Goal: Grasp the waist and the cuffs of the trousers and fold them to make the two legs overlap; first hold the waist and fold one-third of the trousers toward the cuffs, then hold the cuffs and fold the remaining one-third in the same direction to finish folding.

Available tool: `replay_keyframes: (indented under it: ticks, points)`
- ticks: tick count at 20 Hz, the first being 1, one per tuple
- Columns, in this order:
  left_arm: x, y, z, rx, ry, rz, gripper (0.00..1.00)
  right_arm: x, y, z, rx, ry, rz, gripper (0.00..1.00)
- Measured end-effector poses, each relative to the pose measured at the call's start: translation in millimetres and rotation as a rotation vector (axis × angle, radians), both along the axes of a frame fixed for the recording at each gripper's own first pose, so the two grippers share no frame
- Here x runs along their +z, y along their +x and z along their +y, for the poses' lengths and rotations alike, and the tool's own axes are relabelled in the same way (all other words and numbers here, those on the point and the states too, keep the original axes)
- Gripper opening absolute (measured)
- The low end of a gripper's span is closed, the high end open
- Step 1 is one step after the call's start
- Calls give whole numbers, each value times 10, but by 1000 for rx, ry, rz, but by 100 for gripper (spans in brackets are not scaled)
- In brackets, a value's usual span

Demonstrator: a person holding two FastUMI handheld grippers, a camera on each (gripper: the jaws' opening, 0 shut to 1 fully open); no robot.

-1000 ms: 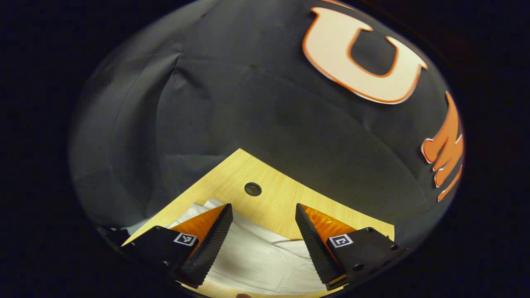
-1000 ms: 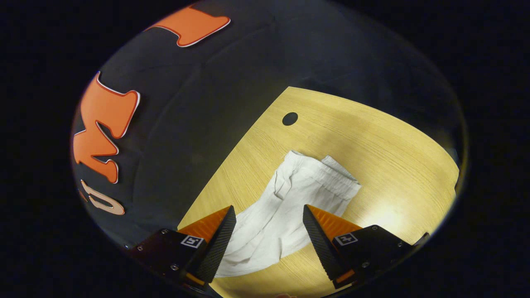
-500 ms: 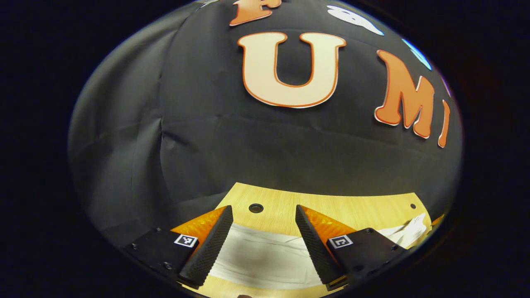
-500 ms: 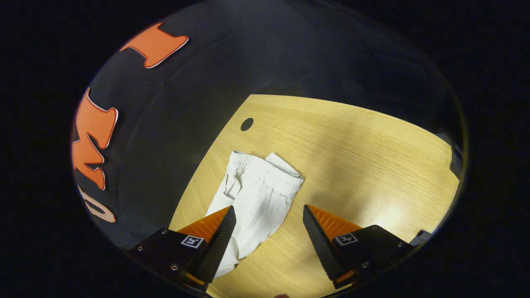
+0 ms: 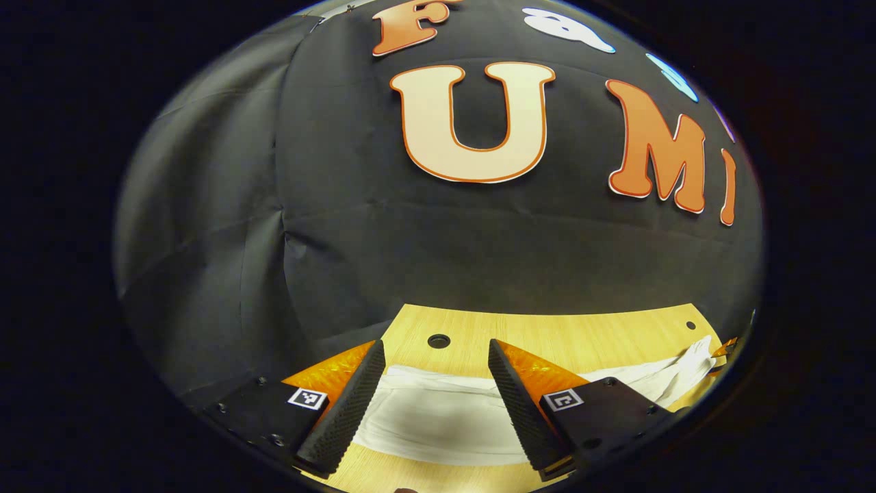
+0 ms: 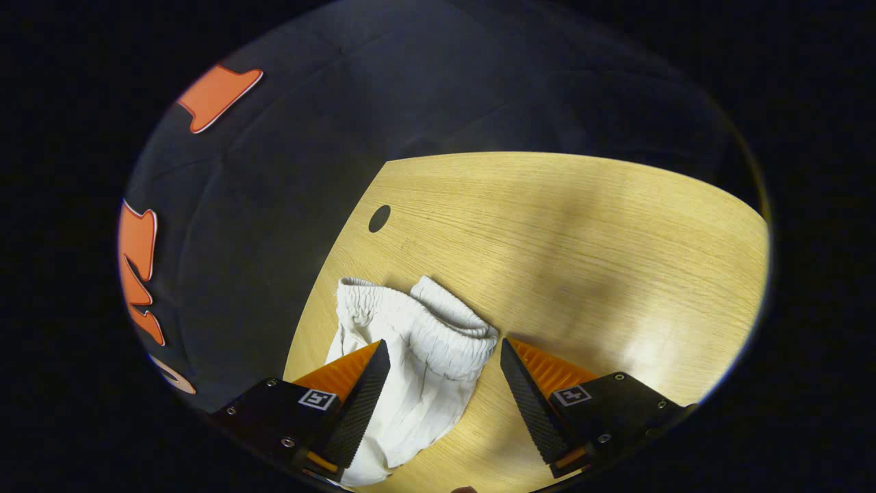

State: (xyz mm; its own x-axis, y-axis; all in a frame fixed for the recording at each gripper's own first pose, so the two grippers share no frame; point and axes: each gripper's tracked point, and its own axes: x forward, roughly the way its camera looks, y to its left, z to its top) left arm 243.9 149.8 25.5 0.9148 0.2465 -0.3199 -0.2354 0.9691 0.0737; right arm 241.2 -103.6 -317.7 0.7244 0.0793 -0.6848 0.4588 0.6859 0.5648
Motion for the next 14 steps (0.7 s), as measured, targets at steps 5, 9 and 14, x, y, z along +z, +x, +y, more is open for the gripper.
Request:
replay_keyframes:
  ticks: [5, 9, 14]
  points:
    - [-20, 9, 4, 20, 9, 9, 99, -60, 50, -34, -20, -5, -12, 95]
    - [-30, 25, 21, 21, 6, 17, 99, -188, 109, -97, -39, -25, 16, 55]
    - [-37, 11, 4, 38, 4, 26, 100, -148, 121, -131, -56, -49, 10, 6]
